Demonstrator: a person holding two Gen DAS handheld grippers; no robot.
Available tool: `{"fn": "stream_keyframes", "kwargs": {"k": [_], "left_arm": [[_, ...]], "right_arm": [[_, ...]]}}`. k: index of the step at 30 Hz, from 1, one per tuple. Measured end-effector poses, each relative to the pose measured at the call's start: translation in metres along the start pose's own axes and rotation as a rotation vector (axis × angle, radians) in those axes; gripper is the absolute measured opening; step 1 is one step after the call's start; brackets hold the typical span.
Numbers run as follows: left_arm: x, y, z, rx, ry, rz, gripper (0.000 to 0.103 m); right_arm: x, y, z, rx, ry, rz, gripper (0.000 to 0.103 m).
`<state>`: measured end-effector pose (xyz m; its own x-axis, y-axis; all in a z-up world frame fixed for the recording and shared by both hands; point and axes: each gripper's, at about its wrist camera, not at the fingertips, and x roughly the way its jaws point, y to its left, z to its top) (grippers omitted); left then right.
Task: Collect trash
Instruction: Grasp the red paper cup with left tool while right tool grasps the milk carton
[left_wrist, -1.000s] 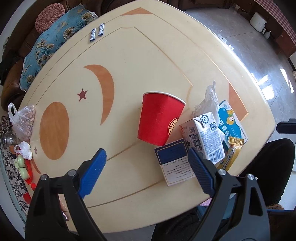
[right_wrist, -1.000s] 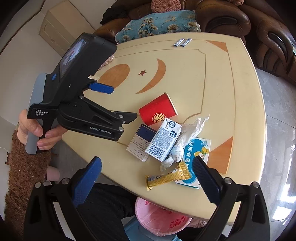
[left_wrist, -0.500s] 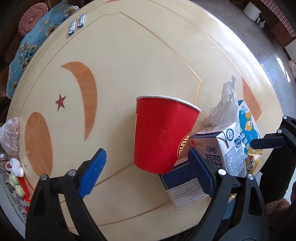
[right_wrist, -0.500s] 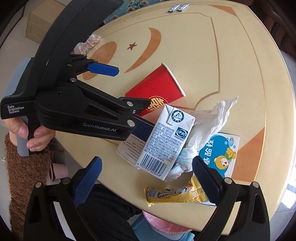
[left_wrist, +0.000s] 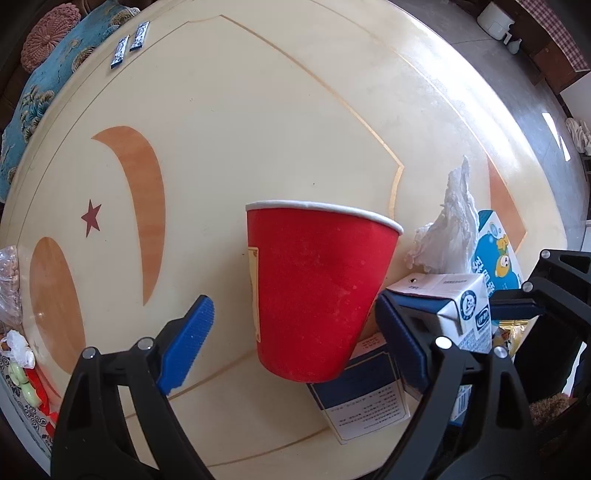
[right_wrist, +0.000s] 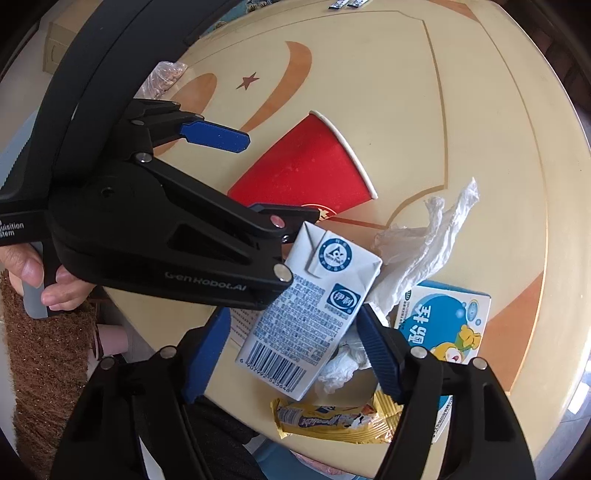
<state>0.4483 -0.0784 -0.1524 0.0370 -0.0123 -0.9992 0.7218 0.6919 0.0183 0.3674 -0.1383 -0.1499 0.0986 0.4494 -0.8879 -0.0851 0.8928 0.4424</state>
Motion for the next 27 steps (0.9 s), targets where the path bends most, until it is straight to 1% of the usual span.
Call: {"fn": "stream_keyframes", "kwargs": {"k": [2,5,6,8,11,14,17,21,25,27], "left_arm": [[0.002,0.003,0.001,-0.023,0.003,-0.016,0.087],[0.003,0.004,0.000,-0.027,0.004,-0.035,0.083],[0.005,0.003,0.000,-0.026,0.007,-0.033,0.080],[0.008,0.003,0.001,-0.030,0.023,-0.031,0.074],[0.013,0.004,0.002,-0.045,0.037,-0.050,0.068],[0.015,0.004,0.004,-0.056,0.036,-0.053,0.068],[0.017,0.007,0.006,-0.054,0.036,-0.056,0.067],[0.017,0.007,0.009,-0.058,0.029,-0.046,0.066],[0.018,0.012,0.011,-0.071,0.021,-0.033,0.066],[0.016,0.008,0.004,-0.079,0.019,-0.028,0.066]], "right_arm": [[-0.001,-0.001,0.000,-0.002,-0.001,-0.008,0.062],[-0.007,0.000,0.000,0.004,-0.007,-0.017,0.062],[-0.007,0.002,0.001,-0.006,-0.001,-0.017,0.062],[-0.006,0.007,0.004,-0.016,-0.003,-0.046,0.062],[-0.003,0.009,0.009,-0.031,-0.004,-0.081,0.062],[0.000,0.012,0.013,-0.043,-0.016,-0.103,0.059],[-0.001,0.012,0.014,-0.034,-0.016,-0.094,0.055],[-0.006,0.013,0.012,-0.043,-0.013,-0.099,0.052],[-0.008,0.009,0.010,-0.033,-0.018,-0.075,0.050],[-0.012,0.006,0.010,-0.033,-0.025,-0.070,0.049]]}}
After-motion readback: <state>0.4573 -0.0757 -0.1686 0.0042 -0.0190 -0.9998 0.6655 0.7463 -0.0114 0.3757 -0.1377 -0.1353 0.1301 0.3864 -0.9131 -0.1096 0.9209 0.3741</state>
